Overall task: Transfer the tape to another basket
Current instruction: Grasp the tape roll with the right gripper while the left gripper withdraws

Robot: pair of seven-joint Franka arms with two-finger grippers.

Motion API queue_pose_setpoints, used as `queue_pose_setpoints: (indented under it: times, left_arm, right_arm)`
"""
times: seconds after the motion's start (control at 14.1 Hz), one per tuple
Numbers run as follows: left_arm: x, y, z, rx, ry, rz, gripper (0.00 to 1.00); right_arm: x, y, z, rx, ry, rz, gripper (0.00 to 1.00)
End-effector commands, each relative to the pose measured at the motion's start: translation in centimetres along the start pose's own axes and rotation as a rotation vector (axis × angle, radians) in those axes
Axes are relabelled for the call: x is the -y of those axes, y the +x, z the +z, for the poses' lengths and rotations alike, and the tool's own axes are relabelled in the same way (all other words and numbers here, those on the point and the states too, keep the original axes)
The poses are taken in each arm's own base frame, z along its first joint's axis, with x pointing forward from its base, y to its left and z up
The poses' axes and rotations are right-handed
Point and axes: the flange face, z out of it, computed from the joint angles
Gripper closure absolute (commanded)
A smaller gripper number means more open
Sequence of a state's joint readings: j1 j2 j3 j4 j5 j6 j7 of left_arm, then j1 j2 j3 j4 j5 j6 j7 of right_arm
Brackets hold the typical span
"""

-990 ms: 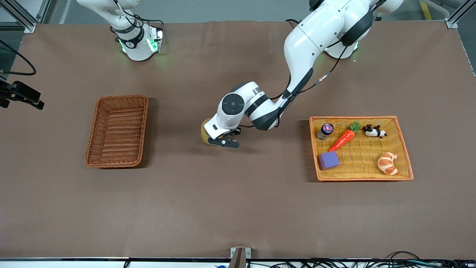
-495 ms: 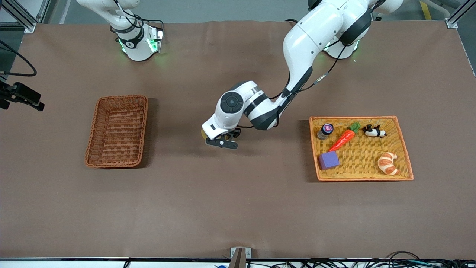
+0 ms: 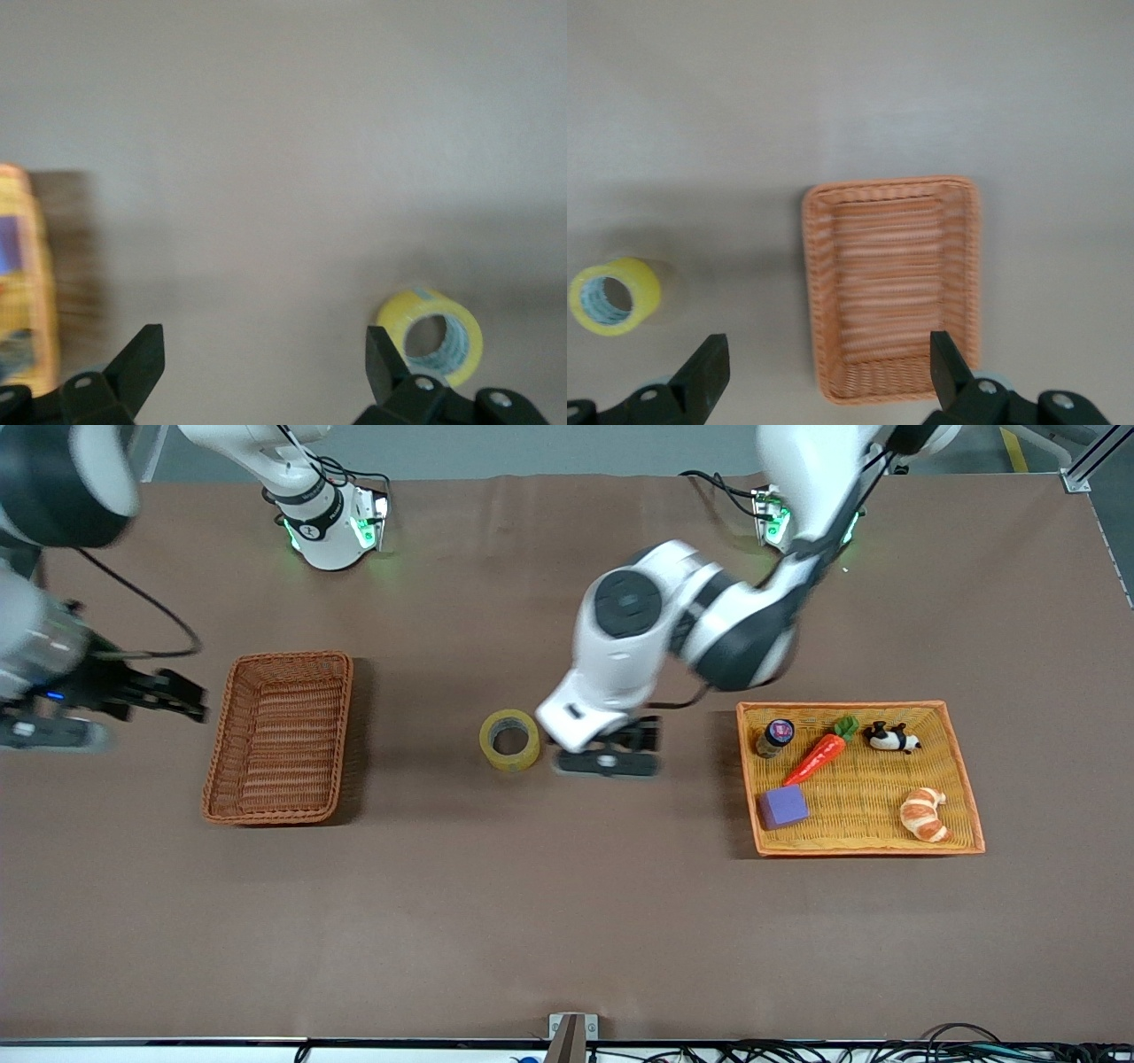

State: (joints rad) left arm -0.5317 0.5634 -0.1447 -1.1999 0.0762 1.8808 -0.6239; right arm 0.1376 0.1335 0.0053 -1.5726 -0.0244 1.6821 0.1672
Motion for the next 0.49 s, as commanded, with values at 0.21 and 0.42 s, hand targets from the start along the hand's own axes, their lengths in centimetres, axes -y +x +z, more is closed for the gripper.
queue_pose_setpoints:
  times: [0.21,0.42]
  left_arm:
    - [15.4,2.6,-11.5,-0.013,-0.052,-0.088,0.00]
    - [21.2,3.4,-12.9,-0.010,-0.022,-0.151,0.00]
  right_arm:
    - [13.9,-3.3,12.8,-0.017,0.002,-0.022,0.00]
    - [19.9,-5.6,17.3,0.002,-0.011,-0.070,0.00]
